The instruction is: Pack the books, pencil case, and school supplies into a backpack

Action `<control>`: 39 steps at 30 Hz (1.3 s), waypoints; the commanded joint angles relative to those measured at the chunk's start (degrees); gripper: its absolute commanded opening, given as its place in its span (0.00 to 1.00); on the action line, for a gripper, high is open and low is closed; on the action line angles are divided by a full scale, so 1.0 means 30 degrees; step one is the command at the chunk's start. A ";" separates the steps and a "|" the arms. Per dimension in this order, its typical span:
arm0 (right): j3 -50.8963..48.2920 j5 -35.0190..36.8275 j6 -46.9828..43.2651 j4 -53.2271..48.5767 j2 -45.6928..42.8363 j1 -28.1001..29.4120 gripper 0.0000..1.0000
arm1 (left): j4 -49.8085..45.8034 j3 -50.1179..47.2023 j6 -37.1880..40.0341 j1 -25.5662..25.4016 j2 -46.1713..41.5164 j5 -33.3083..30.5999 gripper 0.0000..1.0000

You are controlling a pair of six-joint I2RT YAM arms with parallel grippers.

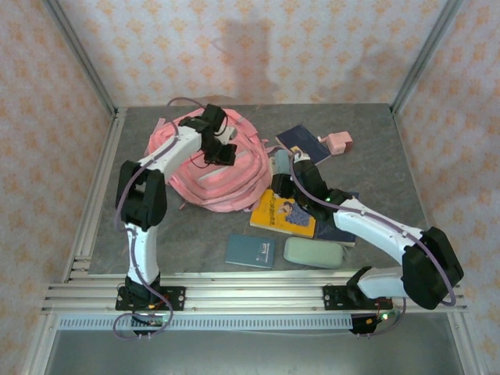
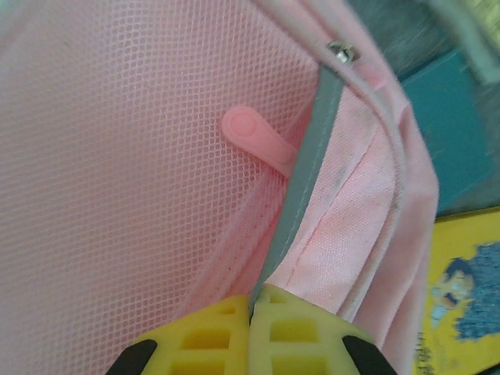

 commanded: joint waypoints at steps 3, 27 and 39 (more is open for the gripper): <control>0.1472 -0.0913 0.0399 0.0655 0.0495 -0.0178 0.01 | 0.0628 0.0677 -0.1908 0.0787 -0.3670 -0.0118 0.00; 0.4620 -1.0354 1.5783 1.4979 0.9092 -0.1267 0.00 | -0.2333 -0.0925 -0.1881 -0.0728 -0.6879 -0.1814 0.50; 0.4620 -1.0617 1.6354 1.5921 0.9868 -0.1271 0.00 | -0.2395 -0.1379 -0.0770 -0.2842 -0.6420 -0.2601 0.56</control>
